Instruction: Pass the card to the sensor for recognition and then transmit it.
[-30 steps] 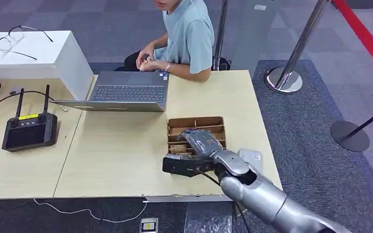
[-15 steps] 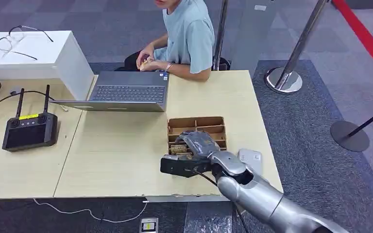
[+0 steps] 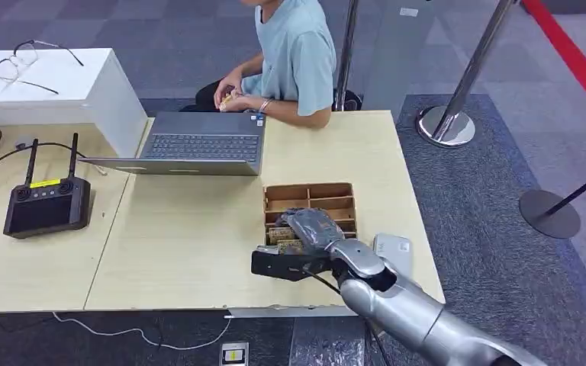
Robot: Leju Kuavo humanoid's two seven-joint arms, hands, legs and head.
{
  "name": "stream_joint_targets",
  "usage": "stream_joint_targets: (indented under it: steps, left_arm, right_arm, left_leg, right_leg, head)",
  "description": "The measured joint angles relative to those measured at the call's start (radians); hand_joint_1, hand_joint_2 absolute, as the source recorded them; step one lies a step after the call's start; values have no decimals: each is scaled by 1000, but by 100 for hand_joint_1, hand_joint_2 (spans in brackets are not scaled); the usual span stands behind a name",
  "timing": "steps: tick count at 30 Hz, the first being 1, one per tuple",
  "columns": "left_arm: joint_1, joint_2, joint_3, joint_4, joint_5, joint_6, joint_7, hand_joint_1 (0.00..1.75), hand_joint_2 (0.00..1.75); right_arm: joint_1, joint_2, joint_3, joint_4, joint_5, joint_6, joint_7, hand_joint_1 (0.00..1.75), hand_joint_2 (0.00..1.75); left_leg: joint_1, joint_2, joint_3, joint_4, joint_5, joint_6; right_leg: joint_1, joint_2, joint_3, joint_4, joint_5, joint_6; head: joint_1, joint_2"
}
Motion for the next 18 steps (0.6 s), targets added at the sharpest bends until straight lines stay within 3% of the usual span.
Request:
stream_joint_targets:
  steps: [2, 18]
  left_arm:
    - [0, 0, 0, 0, 0, 0, 2, 0, 0]
    - [0, 0, 0, 0, -3, 0, 2, 0, 0]
  right_arm:
    - [0, 0, 0, 0, 0, -3, 0, 175, 175]
    - [2, 1, 0, -1, 14, -20, -2, 175, 175]
  left_leg:
    - [0, 0, 0, 0, 0, 0]
    - [0, 0, 1, 0, 0, 0]
  right_leg:
    - [0, 0, 0, 0, 0, 0]
    - [0, 0, 1, 0, 0, 0]
  head:
    - [0, 0]
    - [1, 0]
